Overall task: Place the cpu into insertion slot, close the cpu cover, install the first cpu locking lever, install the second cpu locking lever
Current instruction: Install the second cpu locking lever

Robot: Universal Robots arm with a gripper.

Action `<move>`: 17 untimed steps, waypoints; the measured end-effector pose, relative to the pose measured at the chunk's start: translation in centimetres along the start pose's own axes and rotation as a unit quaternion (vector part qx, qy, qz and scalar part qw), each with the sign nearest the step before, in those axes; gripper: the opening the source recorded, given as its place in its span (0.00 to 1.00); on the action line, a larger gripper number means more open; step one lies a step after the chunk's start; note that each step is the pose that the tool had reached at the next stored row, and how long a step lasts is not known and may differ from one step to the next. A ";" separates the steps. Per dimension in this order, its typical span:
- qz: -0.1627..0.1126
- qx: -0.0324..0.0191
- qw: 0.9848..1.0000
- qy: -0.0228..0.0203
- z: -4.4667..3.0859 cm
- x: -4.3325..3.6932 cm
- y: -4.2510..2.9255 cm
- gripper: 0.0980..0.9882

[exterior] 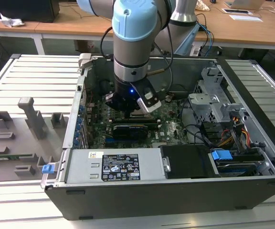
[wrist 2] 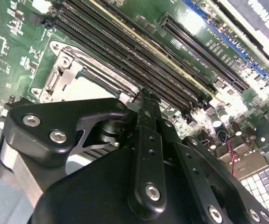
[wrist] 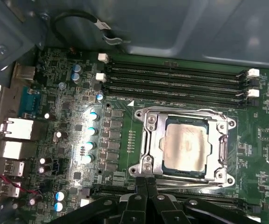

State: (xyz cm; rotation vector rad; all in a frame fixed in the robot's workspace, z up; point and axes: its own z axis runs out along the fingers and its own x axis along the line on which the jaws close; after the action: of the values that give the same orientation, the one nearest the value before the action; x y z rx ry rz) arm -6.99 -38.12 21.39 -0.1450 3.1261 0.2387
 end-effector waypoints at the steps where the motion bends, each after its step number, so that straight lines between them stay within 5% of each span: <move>1: 0.000 0.000 1.000 0.000 0.08 0.02 -0.03 0.01; 9: 0.000 -0.006 1.000 0.000 0.66 0.39 -0.13 0.01; 15: 0.000 -0.028 1.000 -0.003 1.38 0.61 -0.22 0.01; 17: 0.000 -0.031 1.000 -0.003 1.49 0.80 -0.21 0.01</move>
State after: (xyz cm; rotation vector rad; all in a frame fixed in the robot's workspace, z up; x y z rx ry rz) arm -7.77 -38.18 19.88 -0.1445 3.1144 0.3356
